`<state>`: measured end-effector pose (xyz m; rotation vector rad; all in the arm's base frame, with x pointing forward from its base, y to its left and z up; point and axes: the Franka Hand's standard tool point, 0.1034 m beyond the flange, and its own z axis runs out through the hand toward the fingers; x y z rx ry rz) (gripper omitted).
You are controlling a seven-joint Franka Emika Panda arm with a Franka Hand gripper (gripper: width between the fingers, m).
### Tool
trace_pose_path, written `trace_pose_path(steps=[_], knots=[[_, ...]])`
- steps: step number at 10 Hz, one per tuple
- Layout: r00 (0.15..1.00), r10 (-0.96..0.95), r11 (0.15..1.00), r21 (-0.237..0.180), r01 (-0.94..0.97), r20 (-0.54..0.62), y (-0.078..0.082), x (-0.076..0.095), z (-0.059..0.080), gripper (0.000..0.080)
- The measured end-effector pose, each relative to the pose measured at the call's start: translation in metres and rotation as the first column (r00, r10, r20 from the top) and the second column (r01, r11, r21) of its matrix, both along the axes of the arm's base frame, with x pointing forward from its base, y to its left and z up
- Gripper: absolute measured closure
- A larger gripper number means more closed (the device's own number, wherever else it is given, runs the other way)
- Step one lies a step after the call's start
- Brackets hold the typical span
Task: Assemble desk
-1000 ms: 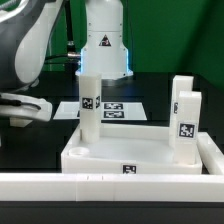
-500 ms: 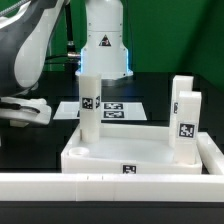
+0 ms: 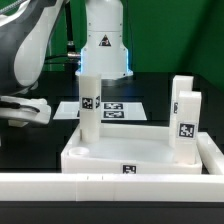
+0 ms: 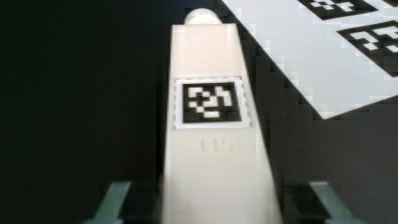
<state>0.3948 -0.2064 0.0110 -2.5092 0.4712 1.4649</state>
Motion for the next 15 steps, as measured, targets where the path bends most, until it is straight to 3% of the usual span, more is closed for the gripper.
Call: trace_pose_path(steps=[2, 7, 8, 12, 15], knots=[[1.000, 0.003, 1.000, 0.002, -0.003, 0.009, 0.002, 0.007, 0.007, 0.0512], [0.998, 0.014, 1.000, 0.010, -0.015, 0.068, 0.012, 0.044, 0.069, 0.0511], [0.995, 0.019, 1.000, 0.003, -0.019, 0.096, 0.010, 0.050, 0.075, 0.0511], [0.989, 0.029, 0.999, -0.022, -0.026, 0.142, 0.005, 0.057, 0.070, 0.0511], [0.947, 0.060, 0.995, -0.097, -0.031, 0.315, 0.012, 0.089, 0.098, 0.0511]])
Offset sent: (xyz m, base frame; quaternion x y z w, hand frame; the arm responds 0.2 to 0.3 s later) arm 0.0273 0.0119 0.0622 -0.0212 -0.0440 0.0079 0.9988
